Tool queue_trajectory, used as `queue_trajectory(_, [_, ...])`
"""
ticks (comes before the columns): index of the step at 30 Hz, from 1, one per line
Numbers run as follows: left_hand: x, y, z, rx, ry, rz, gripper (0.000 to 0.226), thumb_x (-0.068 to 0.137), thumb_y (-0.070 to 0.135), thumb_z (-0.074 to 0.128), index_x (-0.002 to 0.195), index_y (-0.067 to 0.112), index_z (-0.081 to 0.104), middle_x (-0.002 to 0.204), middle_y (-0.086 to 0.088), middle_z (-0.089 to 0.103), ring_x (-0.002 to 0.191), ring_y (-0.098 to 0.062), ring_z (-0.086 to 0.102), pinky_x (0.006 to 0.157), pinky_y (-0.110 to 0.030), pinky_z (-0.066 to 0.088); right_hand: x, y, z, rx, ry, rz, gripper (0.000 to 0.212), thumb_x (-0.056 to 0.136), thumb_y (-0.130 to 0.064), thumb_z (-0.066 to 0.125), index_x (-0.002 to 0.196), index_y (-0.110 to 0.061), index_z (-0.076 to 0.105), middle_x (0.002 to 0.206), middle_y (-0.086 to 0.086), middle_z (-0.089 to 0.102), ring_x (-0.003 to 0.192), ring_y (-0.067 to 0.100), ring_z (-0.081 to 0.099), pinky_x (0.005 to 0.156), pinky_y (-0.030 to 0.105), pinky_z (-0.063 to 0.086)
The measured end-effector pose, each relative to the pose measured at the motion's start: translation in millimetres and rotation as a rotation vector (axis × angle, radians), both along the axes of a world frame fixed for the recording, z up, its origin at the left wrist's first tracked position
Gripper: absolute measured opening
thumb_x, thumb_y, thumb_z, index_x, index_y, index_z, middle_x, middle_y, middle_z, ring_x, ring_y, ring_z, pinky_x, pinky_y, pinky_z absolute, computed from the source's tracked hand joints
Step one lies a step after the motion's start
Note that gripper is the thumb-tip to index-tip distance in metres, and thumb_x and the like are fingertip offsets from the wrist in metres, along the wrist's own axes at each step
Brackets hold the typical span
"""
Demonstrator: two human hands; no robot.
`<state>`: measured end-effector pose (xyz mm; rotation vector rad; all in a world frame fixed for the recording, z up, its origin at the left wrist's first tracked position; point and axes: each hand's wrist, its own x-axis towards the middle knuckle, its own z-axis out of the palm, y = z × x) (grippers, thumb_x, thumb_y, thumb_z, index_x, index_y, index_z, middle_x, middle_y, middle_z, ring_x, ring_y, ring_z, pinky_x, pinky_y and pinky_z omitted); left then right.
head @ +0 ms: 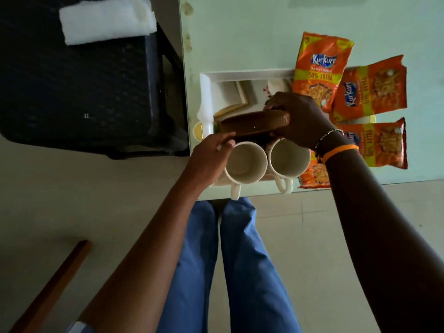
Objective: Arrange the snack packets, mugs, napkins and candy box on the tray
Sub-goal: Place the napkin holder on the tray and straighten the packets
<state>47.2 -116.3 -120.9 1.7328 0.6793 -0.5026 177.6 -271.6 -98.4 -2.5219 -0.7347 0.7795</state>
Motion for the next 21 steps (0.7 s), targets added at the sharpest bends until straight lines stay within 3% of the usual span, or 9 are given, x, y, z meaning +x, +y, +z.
queue_trajectory(7, [-2.9,-4.5,3.0,0.043,-0.036,0.125,0.029,0.095,0.018,0.044,0.120,0.017,0.058,0.123,-0.007,0.059,0.107,-0.012,0.053,0.085,-0.016,0.036,-2.4,4.1,-9.3,-0.009,-0.038,-0.026,0.042,0.067,-0.011,0.076,0.107,-0.013,0.061,0.112,0.009,0.065,0.100,0.025,0.061,0.075,0.027,0.044])
queue_trajectory(12, [0.6,-7.4,5.9,0.057,-0.026,0.154,0.027,0.094,0.016,0.044,0.117,0.015,0.060,0.121,-0.008,0.061,0.111,-0.018,0.055,0.092,-0.025,0.040,2.2,6.1,-4.5,-0.050,0.066,-0.033,0.052,0.061,-0.015,0.082,0.107,-0.011,0.059,0.116,0.011,0.062,0.106,0.027,0.060,0.086,0.042,0.052])
queue_trajectory(14, [2.2,-6.2,7.4,0.064,-0.023,0.155,0.027,0.094,0.016,0.045,0.115,0.013,0.061,0.118,-0.008,0.062,0.109,-0.018,0.056,0.089,-0.025,0.040,7.8,8.0,-2.9,-0.092,0.110,-0.011,0.054,0.060,-0.018,0.084,0.108,-0.013,0.059,0.117,0.009,0.062,0.106,0.026,0.059,0.086,0.038,0.051])
queue_trajectory(16, [3.1,-2.0,7.7,0.086,-0.045,0.143,0.026,0.093,0.014,0.046,0.114,0.012,0.062,0.117,-0.007,0.063,0.108,-0.016,0.056,0.086,-0.020,0.039,13.0,12.4,-1.8,-0.080,0.142,0.007,0.052,0.063,-0.021,0.083,0.109,-0.013,0.060,0.118,0.010,0.059,0.103,0.023,0.058,0.082,0.030,0.047])
queue_trajectory(21, [8.7,30.5,9.4,0.086,-0.123,0.242,0.025,0.093,0.012,0.046,0.113,0.014,0.061,0.110,0.005,0.058,0.102,-0.004,0.053,0.072,0.003,0.036,12.7,55.6,-0.2,0.157,0.043,-0.082,0.033,0.077,-0.021,0.072,0.106,-0.008,0.061,0.114,0.015,0.058,0.099,0.027,0.058,0.085,0.034,0.047])
